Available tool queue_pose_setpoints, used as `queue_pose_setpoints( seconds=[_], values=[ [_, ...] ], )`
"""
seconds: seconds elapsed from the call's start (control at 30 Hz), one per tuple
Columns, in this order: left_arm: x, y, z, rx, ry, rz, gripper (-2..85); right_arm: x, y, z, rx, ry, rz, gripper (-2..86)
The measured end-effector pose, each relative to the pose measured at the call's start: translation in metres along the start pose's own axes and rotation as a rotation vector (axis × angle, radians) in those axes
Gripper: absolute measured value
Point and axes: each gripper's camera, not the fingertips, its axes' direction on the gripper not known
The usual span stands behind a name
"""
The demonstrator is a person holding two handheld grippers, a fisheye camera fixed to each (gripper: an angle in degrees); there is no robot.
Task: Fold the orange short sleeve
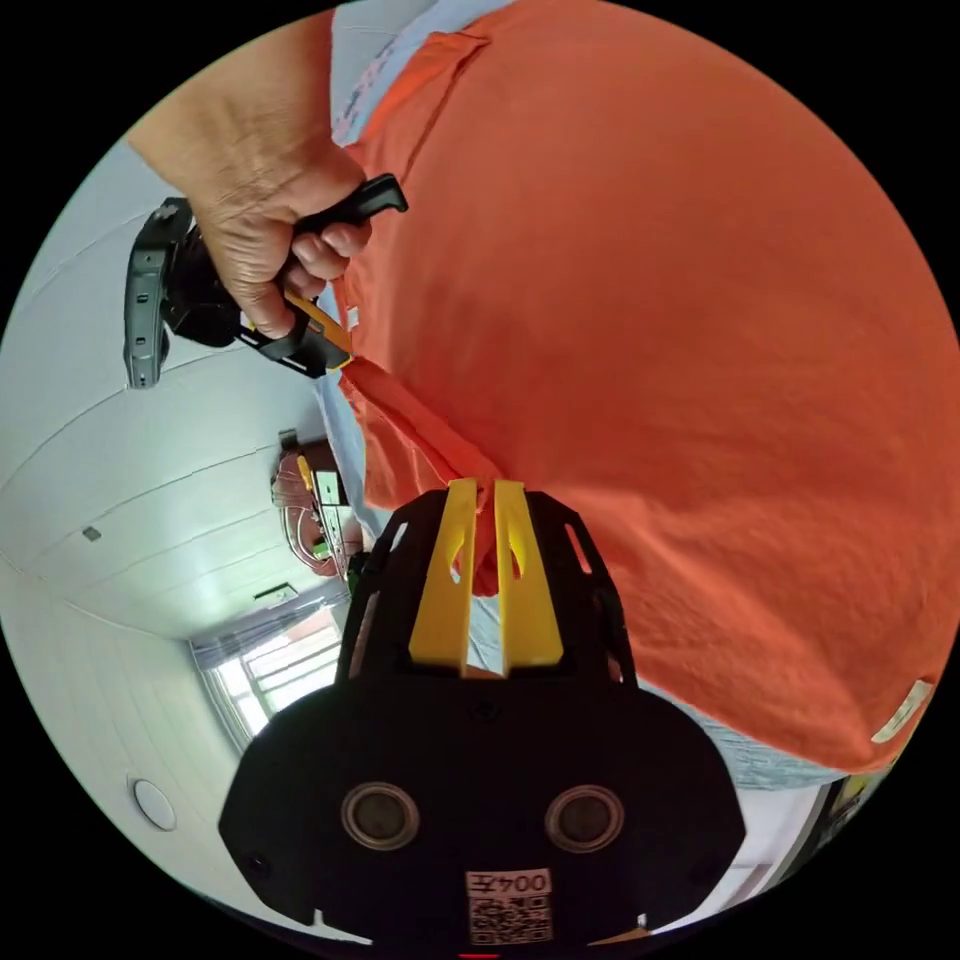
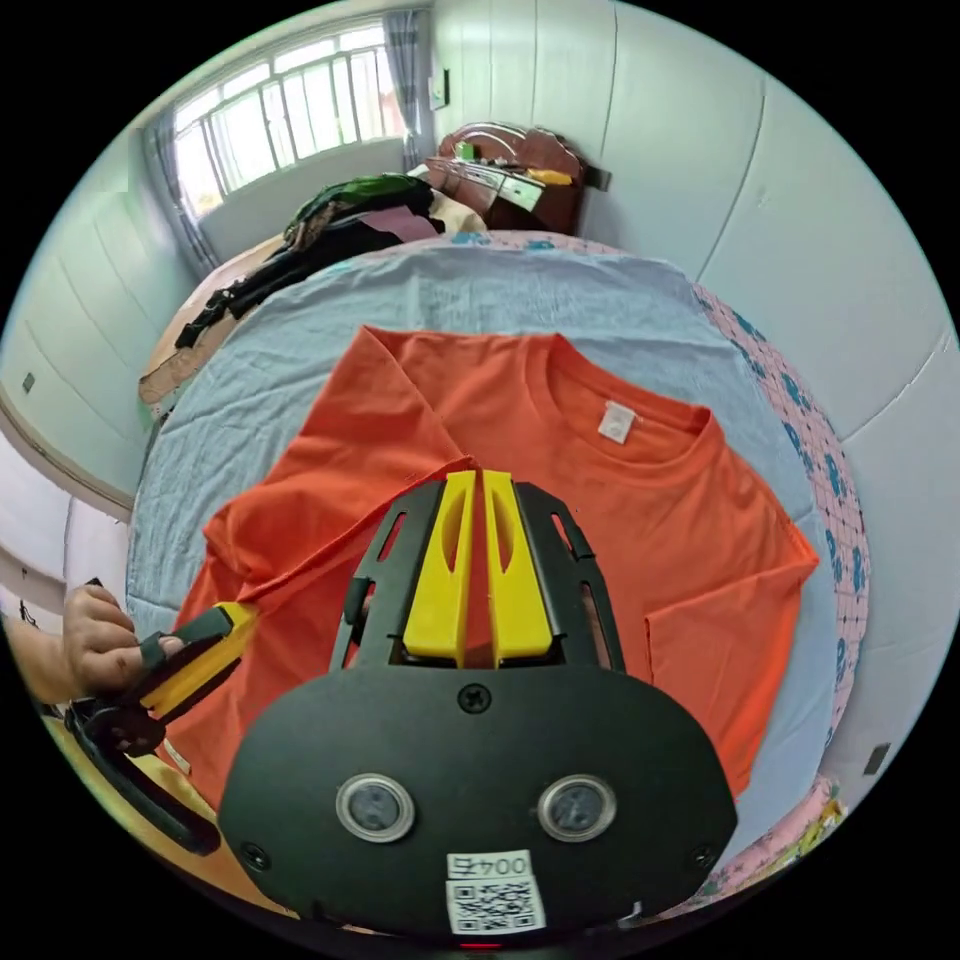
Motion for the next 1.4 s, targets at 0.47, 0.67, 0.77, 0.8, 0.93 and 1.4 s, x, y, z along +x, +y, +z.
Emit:
queue_pose_setpoints(
  seconds=[0.47,0.67,0.77,0.8,0.93,1.4],
  values=[
    [-0.073,0.1,0.015,0.225,0.446,-0.588,8.2,0.038,0.07,-0.057,-0.002,-0.434,0.345,8.0],
    [-0.076,0.22,0.113,0.163,0.652,-1.163,6.7,0.012,0.108,-0.035,-0.066,-0.685,0.501,8.0],
    [-0.076,0.226,0.134,0.187,0.649,-1.112,6.7,0.002,0.109,-0.029,-0.072,-0.705,0.518,8.6],
    [-0.076,0.226,0.137,0.189,0.643,-1.102,6.8,0.0,0.107,-0.029,-0.071,-0.685,0.506,8.7],
    [-0.084,0.25,0.163,0.217,0.663,-1.16,6.9,-0.029,0.096,-0.043,-0.049,-0.484,0.318,9.3],
    [-0.084,0.279,0.213,0.219,0.774,-1.125,3.5,-0.079,0.071,-0.063,-0.048,-0.212,0.067,1.8]
  ],
)
